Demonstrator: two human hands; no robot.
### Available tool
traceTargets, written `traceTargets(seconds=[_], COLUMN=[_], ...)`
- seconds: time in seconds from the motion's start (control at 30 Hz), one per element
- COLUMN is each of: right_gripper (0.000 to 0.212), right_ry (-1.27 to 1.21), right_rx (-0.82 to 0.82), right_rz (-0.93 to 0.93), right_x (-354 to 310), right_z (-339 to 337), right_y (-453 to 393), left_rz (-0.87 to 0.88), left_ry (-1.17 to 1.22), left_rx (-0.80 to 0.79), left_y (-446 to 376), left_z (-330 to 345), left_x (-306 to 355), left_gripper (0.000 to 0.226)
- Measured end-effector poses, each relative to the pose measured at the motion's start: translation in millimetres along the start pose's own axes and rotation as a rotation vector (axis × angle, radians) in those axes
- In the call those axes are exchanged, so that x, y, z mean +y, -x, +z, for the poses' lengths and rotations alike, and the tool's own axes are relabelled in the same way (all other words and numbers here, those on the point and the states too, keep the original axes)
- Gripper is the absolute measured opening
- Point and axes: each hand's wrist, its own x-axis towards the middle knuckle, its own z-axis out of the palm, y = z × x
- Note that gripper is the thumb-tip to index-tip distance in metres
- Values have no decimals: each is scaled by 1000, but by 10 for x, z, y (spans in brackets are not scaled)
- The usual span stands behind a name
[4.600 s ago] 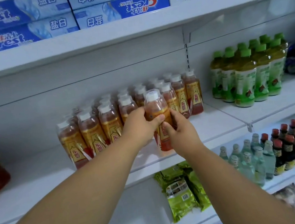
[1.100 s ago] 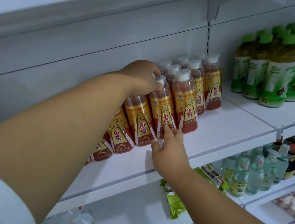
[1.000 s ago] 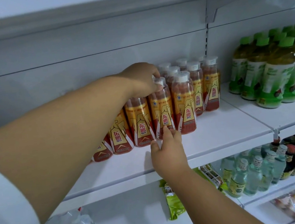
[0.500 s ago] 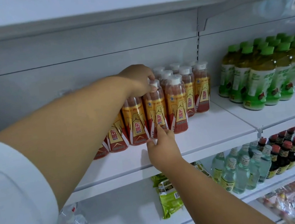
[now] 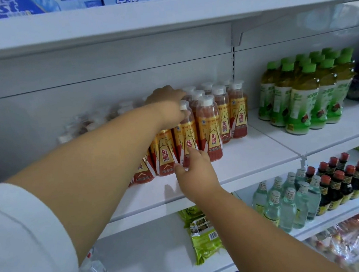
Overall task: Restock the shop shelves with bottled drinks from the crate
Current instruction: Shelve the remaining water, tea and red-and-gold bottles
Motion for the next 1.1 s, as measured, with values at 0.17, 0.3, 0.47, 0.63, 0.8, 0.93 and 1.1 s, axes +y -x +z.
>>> traceTargets(seconds=[0.17, 0.3, 0.47, 0.63, 0.8, 0.93, 1.1], right_gripper=[52, 28, 17, 13, 13, 13, 15], right_ry=[-61, -223, -289, -302, -264, -258, -213], right_rx=[84, 56, -127, -300, -382, -482, -659], right_rz=[-141, -204, -221, -291, -370, -394, -441], right_x=[-57, -22, -13, -102, -268, -531, -859], right_z=[-241, -396, -350, -204, 25, 429, 1144], right_y=[216, 544, 1133, 1817, 2426, 3005, 3985], left_rz=[76, -31, -268, -458, -534, -614, -799], left_ry=[321, 548, 600, 587, 602, 629, 626], left_rx=[425, 560, 570, 519, 589, 639, 638], left_y=[727, 1590, 2615, 3588, 4379, 5099, 6373], left_z=[33, 251, 495, 593, 615, 593, 507], left_x=[255, 493, 652, 619, 429, 126, -266], left_gripper=[40, 39, 40, 37, 35, 30, 31])
